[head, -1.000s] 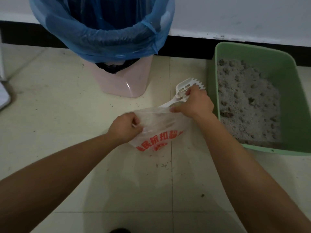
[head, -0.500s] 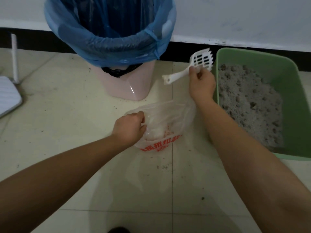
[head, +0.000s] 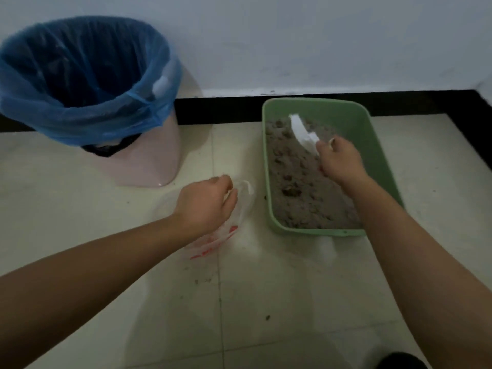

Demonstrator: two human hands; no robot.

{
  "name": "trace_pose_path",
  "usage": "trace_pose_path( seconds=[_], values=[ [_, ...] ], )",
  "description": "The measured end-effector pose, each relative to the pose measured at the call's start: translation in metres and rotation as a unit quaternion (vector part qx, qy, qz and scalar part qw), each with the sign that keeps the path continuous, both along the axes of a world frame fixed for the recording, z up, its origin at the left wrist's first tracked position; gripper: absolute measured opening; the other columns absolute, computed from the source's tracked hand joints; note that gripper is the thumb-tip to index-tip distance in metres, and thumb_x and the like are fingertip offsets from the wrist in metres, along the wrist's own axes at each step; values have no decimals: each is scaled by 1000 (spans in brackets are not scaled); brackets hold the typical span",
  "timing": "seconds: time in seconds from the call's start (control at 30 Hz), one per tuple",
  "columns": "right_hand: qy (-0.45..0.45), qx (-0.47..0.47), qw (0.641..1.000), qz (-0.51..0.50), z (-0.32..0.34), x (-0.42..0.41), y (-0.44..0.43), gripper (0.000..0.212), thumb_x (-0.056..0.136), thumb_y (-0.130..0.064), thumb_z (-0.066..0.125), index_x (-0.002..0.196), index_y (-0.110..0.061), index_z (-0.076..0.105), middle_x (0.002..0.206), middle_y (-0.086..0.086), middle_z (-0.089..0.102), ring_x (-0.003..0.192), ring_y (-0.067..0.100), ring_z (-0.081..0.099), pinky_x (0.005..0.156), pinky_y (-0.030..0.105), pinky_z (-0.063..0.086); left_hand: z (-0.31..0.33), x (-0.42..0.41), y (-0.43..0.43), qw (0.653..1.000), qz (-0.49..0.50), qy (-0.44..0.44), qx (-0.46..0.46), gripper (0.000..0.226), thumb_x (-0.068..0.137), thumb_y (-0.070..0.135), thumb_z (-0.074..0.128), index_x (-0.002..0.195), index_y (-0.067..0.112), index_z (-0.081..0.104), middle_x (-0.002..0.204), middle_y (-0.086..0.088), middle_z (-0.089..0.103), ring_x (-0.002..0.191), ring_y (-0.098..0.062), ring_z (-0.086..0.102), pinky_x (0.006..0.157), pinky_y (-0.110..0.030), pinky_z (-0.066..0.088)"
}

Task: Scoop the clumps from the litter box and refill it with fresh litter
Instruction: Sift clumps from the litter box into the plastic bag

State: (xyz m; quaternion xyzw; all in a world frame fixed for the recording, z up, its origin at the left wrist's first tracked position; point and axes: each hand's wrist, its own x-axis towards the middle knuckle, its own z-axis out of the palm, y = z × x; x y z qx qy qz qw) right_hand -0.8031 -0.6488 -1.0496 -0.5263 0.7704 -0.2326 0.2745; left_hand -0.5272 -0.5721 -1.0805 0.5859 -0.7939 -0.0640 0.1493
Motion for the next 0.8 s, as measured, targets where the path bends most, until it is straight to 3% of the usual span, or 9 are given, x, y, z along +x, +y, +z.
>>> trace_pose_path(
  seconds=[0.07,0.13,0.23,0.33,0.43,0.5,0.67,0.8],
  values=[
    [41,69,996,38,13,-28,16,37,96,-44,53,106,-10,62,89,15,72,75,26,69,73,37,55,3,-29,-14,983,77,127,107,34,99,41,42,114,16,59,88,2,70,78,-23,66,71,-37,54],
    [84,134,986,62,23,-48,29,38,93,-44,60,91,-7,67,74,8,73,64,19,66,58,28,48,2,-55,-30,947,123,211,210,43,99,43,42,122,10,56,94,-7,71,86,-28,68,76,-43,57],
    [153,159,972,81,27,-67,43,41,87,-48,67,80,-8,74,66,4,71,59,13,62,50,24,38,-9,-86,-51,895,152,293,301,46,99,42,42,101,1,63,89,-15,71,76,-32,71,72,-46,60],
    [169,217,953,124,27,-75,54,35,82,-48,74,84,-13,75,62,-1,71,55,10,66,49,23,42,-23,-97,-62,914,144,252,283,34,96,35,49,88,5,62,85,-17,70,73,-34,70,73,-46,60],
    [183,217,950,132,19,-78,55,41,79,-45,79,103,-12,75,67,0,73,55,9,69,59,27,55,-26,-96,-66,918,146,248,272,24,97,27,52,85,7,57,83,-17,68,71,-33,69,70,-47,60],
    [188,217,950,124,18,-76,52,43,78,-44,79,101,-9,75,65,2,73,57,11,70,64,29,57,-24,-95,-65,905,148,277,286,21,99,23,54,86,6,57,79,-15,67,66,-29,69,68,-46,61],
    [163,268,940,132,16,-53,46,36,78,-38,81,79,-3,72,64,3,73,50,11,64,57,24,52,-28,-91,-60,868,141,348,326,19,99,22,56,96,3,54,80,-21,67,62,-30,69,63,-45,61],
    [177,264,935,154,-5,-21,35,40,85,-44,73,72,-6,68,66,5,69,55,15,60,56,25,49,-30,-88,-59,822,144,414,363,17,103,18,47,96,3,51,72,-20,61,55,-27,62,52,-36,57]
  ],
)
